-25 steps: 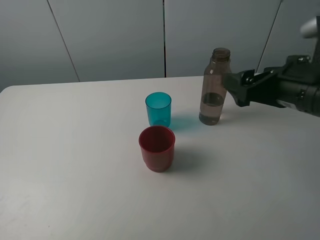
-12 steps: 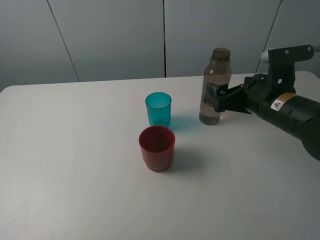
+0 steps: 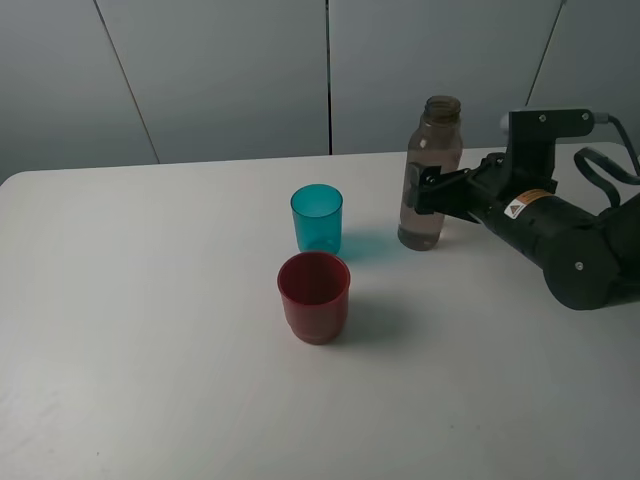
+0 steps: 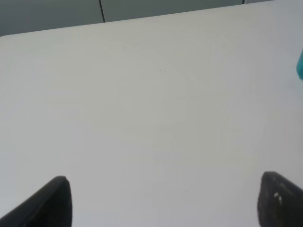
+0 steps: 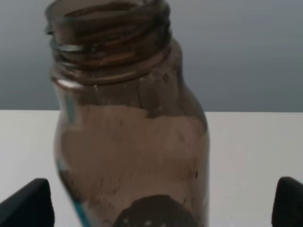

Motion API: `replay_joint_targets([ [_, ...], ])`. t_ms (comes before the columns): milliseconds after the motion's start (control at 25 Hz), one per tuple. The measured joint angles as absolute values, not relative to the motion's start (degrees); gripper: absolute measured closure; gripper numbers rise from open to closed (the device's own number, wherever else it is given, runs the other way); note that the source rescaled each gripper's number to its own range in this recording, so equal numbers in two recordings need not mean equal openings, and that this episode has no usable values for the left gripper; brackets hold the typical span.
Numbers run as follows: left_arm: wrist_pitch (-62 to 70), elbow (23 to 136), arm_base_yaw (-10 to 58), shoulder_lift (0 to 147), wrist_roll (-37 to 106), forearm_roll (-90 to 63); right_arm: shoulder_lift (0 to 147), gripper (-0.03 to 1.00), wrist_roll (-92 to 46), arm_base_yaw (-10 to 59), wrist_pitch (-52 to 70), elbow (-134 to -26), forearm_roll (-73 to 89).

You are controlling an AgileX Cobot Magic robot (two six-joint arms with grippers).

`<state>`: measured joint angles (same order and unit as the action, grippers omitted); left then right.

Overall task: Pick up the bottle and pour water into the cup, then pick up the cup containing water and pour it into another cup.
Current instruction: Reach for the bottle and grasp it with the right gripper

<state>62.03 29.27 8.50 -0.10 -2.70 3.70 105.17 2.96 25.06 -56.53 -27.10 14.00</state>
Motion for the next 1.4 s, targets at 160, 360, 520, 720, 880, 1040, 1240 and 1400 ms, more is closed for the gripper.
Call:
replay_joint_targets([
  [160, 62.03, 29.27, 8.50, -0.10, -2.60, 3.70, 108.58, -0.03, 2.63, 25.06, -56.62, -30.16, 15.43],
  [360, 62.03, 29.27, 8.50, -0.10, -2.60, 3.70, 112.35, -0.03, 1.19, 25.06, -56.62, -33.38, 15.67],
  [520, 62.03, 29.27, 8.50, -0.10, -2.60, 3.70, 113.89, -0.03, 0.80, 25.06, -57.46, -35.03, 15.79],
  [720, 62.03, 29.27, 8.50, -0.10, -2.60, 3.70, 114.42, -0.03, -0.46, 25.06, -58.50, -36.26, 15.57],
  [880, 62.03, 29.27, 8.50, -0.10, -2.60, 3.70, 115.15, -0.03, -0.96, 25.06, -59.18, -37.06, 14.84],
  [1040, 62.03, 29.27, 8.50, -0.10, -2.60, 3.70, 117.73, -0.03, -1.54, 25.06, -59.30, -38.45, 14.07],
  [1240, 62.03, 29.27, 8.50, -0.10, -2.60, 3.70, 119.03, -0.03, -1.64, 25.06, -59.18, -39.88, 13.97],
  [1400, 62.03, 29.27, 8.50, -0.10, -2.49, 3.70, 119.03, 0.79, -2.11, 25.06, -59.28, -40.08, 13.86],
])
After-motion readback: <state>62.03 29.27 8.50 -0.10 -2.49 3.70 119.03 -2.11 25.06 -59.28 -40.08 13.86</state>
